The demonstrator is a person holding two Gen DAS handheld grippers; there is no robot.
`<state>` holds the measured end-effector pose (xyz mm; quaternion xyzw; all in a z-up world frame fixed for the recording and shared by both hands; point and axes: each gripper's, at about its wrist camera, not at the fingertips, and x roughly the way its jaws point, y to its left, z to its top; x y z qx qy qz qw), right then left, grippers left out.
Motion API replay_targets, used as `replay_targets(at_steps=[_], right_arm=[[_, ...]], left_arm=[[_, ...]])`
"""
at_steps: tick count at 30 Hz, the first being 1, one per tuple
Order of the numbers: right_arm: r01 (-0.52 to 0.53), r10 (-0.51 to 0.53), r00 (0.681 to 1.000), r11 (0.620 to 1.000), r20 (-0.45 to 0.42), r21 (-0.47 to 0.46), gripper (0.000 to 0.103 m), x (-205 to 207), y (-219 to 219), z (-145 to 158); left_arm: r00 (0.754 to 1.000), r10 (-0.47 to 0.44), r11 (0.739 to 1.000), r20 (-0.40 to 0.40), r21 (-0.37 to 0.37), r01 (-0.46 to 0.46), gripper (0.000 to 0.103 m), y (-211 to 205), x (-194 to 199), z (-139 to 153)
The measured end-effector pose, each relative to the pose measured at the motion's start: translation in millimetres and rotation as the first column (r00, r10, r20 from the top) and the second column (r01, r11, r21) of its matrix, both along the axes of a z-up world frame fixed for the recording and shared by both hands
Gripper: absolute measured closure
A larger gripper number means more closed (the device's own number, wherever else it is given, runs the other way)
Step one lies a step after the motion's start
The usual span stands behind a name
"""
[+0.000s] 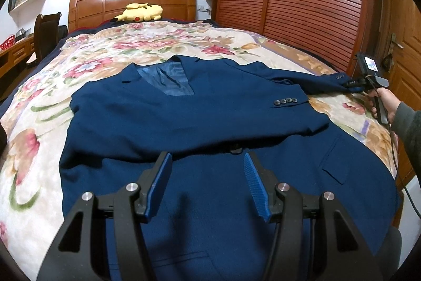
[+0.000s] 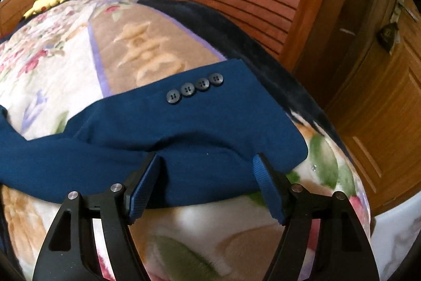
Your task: Fold large clothes
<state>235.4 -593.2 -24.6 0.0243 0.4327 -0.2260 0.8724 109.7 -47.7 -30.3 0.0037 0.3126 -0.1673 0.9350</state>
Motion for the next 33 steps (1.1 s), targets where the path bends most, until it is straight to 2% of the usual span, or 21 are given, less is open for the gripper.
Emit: replay_targets(at_steps=[3, 5, 6, 8, 9, 10, 12, 15, 17, 22, 28, 33], right_arm=[[-0.020, 0.020, 1.000, 1.000, -0.016, 0.002, 0.028, -2, 3, -4], [-0.063, 0.063, 0.998, 0.998, -0.028, 0.005, 0.036, -2, 10, -9], [-0.096, 0.096, 0.995, 0.995, -0.032, 0.006, 0.046, -3, 14, -10], [-0.140, 0.140, 0.989, 0.990, -0.048, 0.008, 0.058, -4, 20, -12], [-0.158, 0.158, 0.986, 0.987, -0.054, 0.013, 0.067, -4, 21, -13], [-0.176, 0.177, 0.983, 0.984, -0.056, 0.018, 0.081, -4, 23, -13], [-0.222, 0.224, 0.973, 0.974, -0.051, 0.036, 0.096, -6, 27, -12], [-0.259, 0.259, 0.965, 0.966, -0.049, 0.002, 0.098, -14, 43, -6], [-0.280, 0.280, 0.960, 0.960, -0.015, -0.003, 0.099, -23, 52, 4], [-0.340, 0.343, 0.937, 0.939, 0.070, -0.047, 0.099, -50, 85, 50], [-0.418, 0.435, 0.885, 0.899, 0.163, -0.129, 0.099, -78, 143, 117], [-0.476, 0.510, 0.835, 0.858, 0.206, -0.191, 0.099, -93, 197, 163]], left_arm=[[1.000, 0.000, 1.000, 0.000, 0.001, 0.000, 0.047, 0, 0, 0], [1.000, 0.000, 1.000, 0.000, 0.001, 0.000, 0.047, 1, 1, 0], [1.000, 0.000, 1.000, 0.000, 0.001, 0.000, 0.047, 1, 1, 0], [1.000, 0.000, 1.000, 0.000, 0.001, 0.000, 0.047, 0, 1, 0], [1.000, 0.000, 1.000, 0.000, 0.000, 0.000, 0.047, 1, 1, 0], [1.000, 0.001, 1.000, 0.000, 0.000, -0.001, 0.047, 1, 1, 0], [1.000, 0.002, 1.000, 0.001, -0.001, -0.002, 0.047, 2, 0, 0], [1.000, 0.006, 1.000, 0.003, -0.004, -0.006, 0.047, 4, -1, 1], [1.000, 0.010, 1.000, 0.013, -0.005, -0.010, 0.047, 5, -3, 3], [0.999, 0.017, 1.000, 0.037, -0.007, -0.017, 0.047, 12, -14, 9], [0.998, 0.042, 0.999, 0.056, -0.036, -0.040, 0.047, 27, -21, 18], [0.996, 0.060, 0.997, 0.067, -0.054, -0.057, 0.047, 40, -26, 22]])
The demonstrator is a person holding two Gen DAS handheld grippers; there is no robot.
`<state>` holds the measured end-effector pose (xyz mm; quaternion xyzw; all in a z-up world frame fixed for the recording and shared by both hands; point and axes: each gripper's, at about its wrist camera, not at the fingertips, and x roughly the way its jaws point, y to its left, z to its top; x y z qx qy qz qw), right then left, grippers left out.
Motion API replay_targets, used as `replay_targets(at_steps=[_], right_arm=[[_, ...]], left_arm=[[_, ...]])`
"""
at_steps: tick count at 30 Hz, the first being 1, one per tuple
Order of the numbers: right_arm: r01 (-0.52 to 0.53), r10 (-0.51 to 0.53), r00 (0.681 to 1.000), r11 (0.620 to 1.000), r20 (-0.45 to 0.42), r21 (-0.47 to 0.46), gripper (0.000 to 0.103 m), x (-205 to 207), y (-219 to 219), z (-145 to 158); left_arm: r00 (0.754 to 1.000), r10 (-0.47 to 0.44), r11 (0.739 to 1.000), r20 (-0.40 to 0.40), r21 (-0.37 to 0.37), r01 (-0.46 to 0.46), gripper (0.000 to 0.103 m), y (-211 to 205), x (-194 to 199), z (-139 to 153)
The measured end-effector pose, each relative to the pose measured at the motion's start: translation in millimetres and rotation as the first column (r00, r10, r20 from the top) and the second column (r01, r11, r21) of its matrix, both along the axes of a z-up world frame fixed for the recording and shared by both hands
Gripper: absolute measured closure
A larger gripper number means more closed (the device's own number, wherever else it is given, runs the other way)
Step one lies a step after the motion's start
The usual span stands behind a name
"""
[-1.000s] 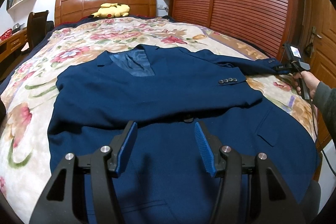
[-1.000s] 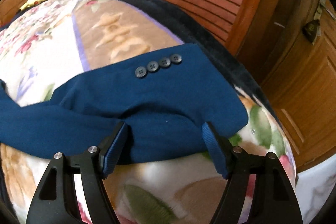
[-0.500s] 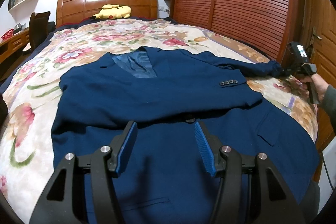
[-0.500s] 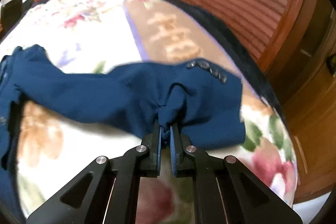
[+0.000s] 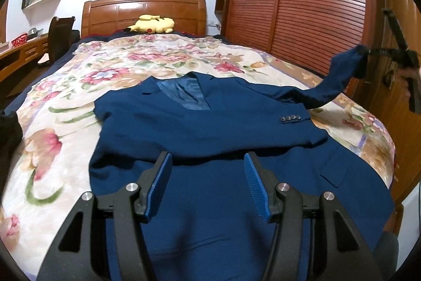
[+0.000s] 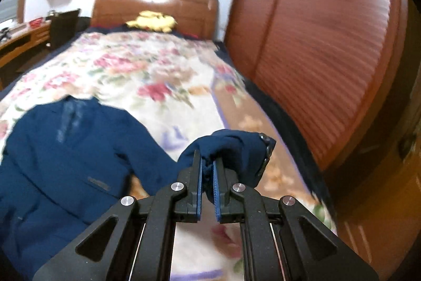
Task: Fold large clothes
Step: 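Grasp the buttoned sleeve cuff with the right gripper and lift it, then lay the held sleeve across the jacket front with the right gripper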
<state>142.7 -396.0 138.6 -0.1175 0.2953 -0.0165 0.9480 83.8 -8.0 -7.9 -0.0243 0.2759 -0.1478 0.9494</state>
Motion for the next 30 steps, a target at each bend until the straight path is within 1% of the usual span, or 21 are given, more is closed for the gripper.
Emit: replay_targets(at_steps=[6, 10, 12, 16, 19, 23, 26, 30], right_arm=[[-0.088, 0.091, 0.994, 0.995, 0.052, -0.052, 0.099, -9, 70, 36], [-0.143, 0.148, 0.985, 0.988, 0.088, -0.057, 0.099, -10, 110, 52], [-0.184, 0.191, 0.977, 0.981, 0.100, -0.067, 0.099, -10, 135, 56], [-0.248, 0.254, 0.962, 0.966, 0.096, -0.074, 0.099, -8, 176, 53], [-0.292, 0.297, 0.951, 0.954, 0.081, -0.072, 0.099, -10, 201, 44], [-0.364, 0.367, 0.929, 0.929, 0.036, -0.073, 0.099, -13, 238, 21], [-0.414, 0.413, 0.910, 0.909, -0.022, -0.052, 0.099, -16, 262, -9], [-0.450, 0.445, 0.889, 0.893, -0.112, -0.023, 0.099, -18, 284, -66]], left_arm=[[1.000, 0.015, 1.000, 0.019, -0.012, -0.015, 0.047, 16, -10, 6], [0.999, 0.030, 0.999, 0.025, -0.018, -0.030, 0.047, 30, -16, 7], [0.999, 0.040, 0.999, 0.027, -0.023, -0.039, 0.047, 37, -18, 9], [0.998, 0.059, 0.998, 0.034, -0.032, -0.058, 0.047, 50, -23, 11], [0.997, 0.072, 0.997, 0.038, -0.035, -0.070, 0.047, 59, -26, 11], [0.996, 0.086, 0.996, 0.040, -0.035, -0.084, 0.047, 67, -29, 11], [0.995, 0.092, 0.995, 0.038, -0.032, -0.091, 0.047, 70, -30, 10], [0.994, 0.097, 0.995, 0.042, -0.036, -0.096, 0.047, 73, -33, 10]])
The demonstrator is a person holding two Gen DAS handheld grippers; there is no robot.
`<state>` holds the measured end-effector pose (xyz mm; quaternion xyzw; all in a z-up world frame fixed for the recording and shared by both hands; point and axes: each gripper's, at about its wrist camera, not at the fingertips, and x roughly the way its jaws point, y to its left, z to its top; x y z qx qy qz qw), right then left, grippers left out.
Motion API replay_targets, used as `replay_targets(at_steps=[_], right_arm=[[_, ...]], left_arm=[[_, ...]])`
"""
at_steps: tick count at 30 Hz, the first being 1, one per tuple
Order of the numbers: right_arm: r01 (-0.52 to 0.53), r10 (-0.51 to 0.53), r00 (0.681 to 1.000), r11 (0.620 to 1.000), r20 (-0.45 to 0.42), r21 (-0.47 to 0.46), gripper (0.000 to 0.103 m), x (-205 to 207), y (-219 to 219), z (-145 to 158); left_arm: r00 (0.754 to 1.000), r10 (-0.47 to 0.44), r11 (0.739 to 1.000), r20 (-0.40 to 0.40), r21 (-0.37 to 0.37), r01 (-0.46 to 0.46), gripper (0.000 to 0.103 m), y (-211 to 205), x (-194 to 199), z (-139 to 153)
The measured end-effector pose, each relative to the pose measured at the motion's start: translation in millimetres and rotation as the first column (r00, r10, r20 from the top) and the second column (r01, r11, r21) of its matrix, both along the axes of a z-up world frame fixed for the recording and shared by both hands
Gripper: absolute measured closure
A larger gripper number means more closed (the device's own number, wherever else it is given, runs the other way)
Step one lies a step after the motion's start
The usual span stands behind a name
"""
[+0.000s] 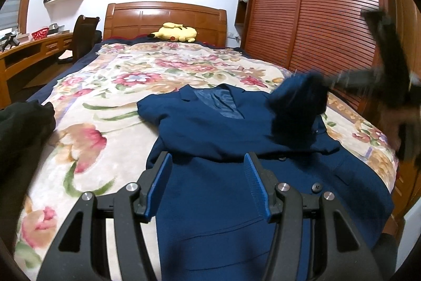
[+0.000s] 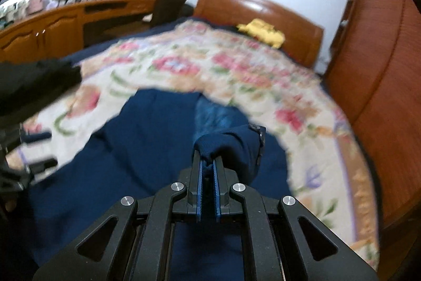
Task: Fold large clothes
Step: 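Lay the held sleeve across the jacket front with the right gripper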
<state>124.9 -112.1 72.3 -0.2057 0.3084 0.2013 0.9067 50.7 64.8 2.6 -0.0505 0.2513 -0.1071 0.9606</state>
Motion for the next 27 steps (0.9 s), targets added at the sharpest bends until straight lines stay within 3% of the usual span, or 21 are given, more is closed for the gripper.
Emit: replay_targets(at_steps=[6, 11, 14, 16, 18, 27], right_arm=[[0.005, 0.002, 0.993, 0.998, -0.115, 0.064, 0.099, -3, 4, -58], [-0.002, 0.023, 0.985, 0.993, -0.174, 0.120, 0.094, -9, 2, -71], [0.001, 0.021, 0.983, 0.992, -0.185, 0.122, 0.085, -12, 1, -71], [0.004, 0.021, 0.982, 0.991, -0.188, 0.134, 0.061, -15, -5, -67], [-0.006, 0.036, 0.981, 0.988, -0.191, 0.155, 0.050, -18, -11, -63], [0.058, -0.028, 0.981, 0.986, -0.190, 0.158, 0.045, -11, -37, -61]], left_arm=[[1.000, 0.002, 1.000, -0.005, 0.011, -0.002, 0.047, -1, 2, -2], [1.000, 0.008, 1.000, -0.013, 0.011, -0.008, 0.047, -1, 4, -4], [1.000, 0.005, 1.000, -0.014, 0.016, -0.005, 0.047, -2, 5, -4], [1.000, 0.004, 1.000, -0.014, 0.018, -0.004, 0.047, -3, 5, -4], [1.000, 0.005, 1.000, -0.015, 0.019, -0.005, 0.047, -3, 5, -5], [1.000, 0.004, 1.000, -0.016, 0.019, -0.004, 0.047, -5, 6, -4]])
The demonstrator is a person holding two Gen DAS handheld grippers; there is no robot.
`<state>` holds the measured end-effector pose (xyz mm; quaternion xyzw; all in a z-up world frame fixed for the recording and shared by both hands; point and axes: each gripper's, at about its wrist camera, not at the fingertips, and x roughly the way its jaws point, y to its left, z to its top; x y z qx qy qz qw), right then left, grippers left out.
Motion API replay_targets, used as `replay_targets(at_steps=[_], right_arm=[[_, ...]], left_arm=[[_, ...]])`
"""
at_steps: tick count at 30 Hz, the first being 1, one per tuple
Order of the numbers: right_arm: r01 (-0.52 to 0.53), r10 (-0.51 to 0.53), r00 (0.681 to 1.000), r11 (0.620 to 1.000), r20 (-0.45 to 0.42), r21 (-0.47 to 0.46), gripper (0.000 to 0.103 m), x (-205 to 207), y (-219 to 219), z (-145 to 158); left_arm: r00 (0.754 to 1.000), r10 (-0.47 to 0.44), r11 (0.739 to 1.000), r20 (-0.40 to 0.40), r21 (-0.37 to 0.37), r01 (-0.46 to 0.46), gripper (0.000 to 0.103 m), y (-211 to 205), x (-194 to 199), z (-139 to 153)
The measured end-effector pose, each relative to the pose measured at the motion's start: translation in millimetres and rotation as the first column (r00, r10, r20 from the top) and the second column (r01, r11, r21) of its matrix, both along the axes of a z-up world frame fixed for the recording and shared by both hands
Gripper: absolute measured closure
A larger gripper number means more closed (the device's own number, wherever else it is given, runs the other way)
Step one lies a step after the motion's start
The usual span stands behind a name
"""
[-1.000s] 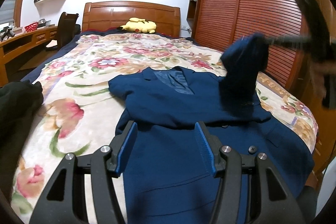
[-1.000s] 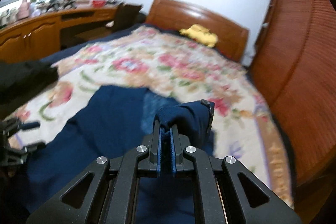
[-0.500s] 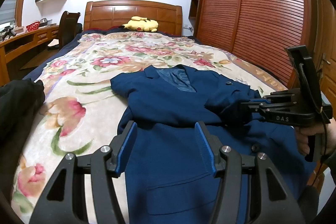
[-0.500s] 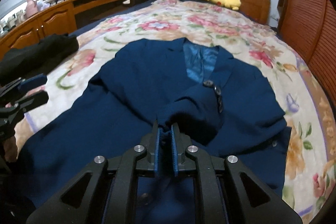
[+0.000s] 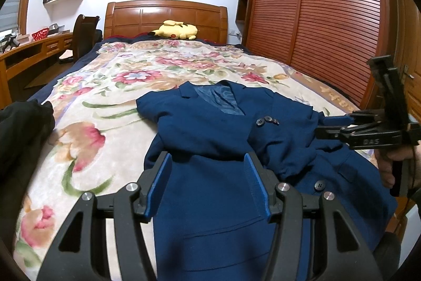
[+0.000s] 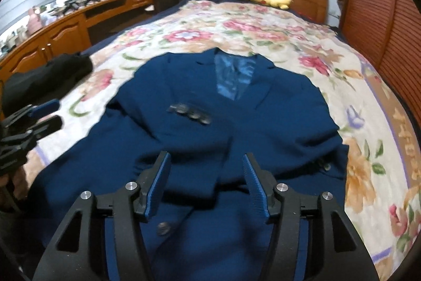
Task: Fold large clothes
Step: 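Lay the held sleeve across the jacket front with the right gripper, then open the right gripper and release the sleeve on the jacket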
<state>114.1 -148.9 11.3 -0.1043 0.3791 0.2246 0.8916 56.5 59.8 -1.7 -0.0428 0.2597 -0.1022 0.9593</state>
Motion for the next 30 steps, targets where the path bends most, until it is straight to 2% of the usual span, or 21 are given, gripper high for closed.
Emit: replay_targets(at_steps=[11, 15, 17, 20, 21, 22, 25, 30], right_arm=[[0.053, -0.047, 0.989, 0.998, -0.138, 0.040, 0.045, 30, 7, -51], [0.018, -0.007, 0.979, 0.999, -0.204, 0.052, 0.045, 36, 13, -66], [-0.001, 0.011, 0.978, 0.999, -0.208, 0.048, 0.045, 36, 16, -67], [-0.018, 0.034, 0.975, 0.997, -0.221, 0.072, 0.056, 35, 16, -65], [-0.020, 0.036, 0.975, 0.997, -0.221, 0.071, 0.067, 35, 16, -66], [-0.029, 0.046, 0.973, 0.997, -0.224, 0.078, 0.086, 36, 15, -65], [-0.056, 0.073, 0.975, 0.995, -0.210, 0.086, 0.094, 33, 18, -60], [-0.106, 0.119, 0.983, 0.990, -0.138, 0.096, 0.095, 20, 31, -40]], left_arm=[[1.000, 0.004, 1.000, -0.009, 0.016, -0.004, 0.047, 1, 1, -2], [1.000, 0.005, 1.000, -0.010, 0.018, -0.005, 0.047, 1, 1, -3], [1.000, 0.005, 1.000, -0.009, 0.018, -0.005, 0.047, 1, 1, -3], [1.000, 0.007, 1.000, -0.009, 0.017, -0.007, 0.047, 2, 1, -3], [1.000, 0.007, 1.000, -0.009, 0.017, -0.007, 0.047, 2, 1, -3], [1.000, 0.008, 1.000, -0.009, 0.017, -0.008, 0.047, 2, 0, -3], [1.000, 0.007, 1.000, -0.006, 0.020, -0.007, 0.047, 3, -1, -3], [1.000, 0.019, 1.000, -0.006, 0.022, -0.019, 0.047, 9, -2, -4]])
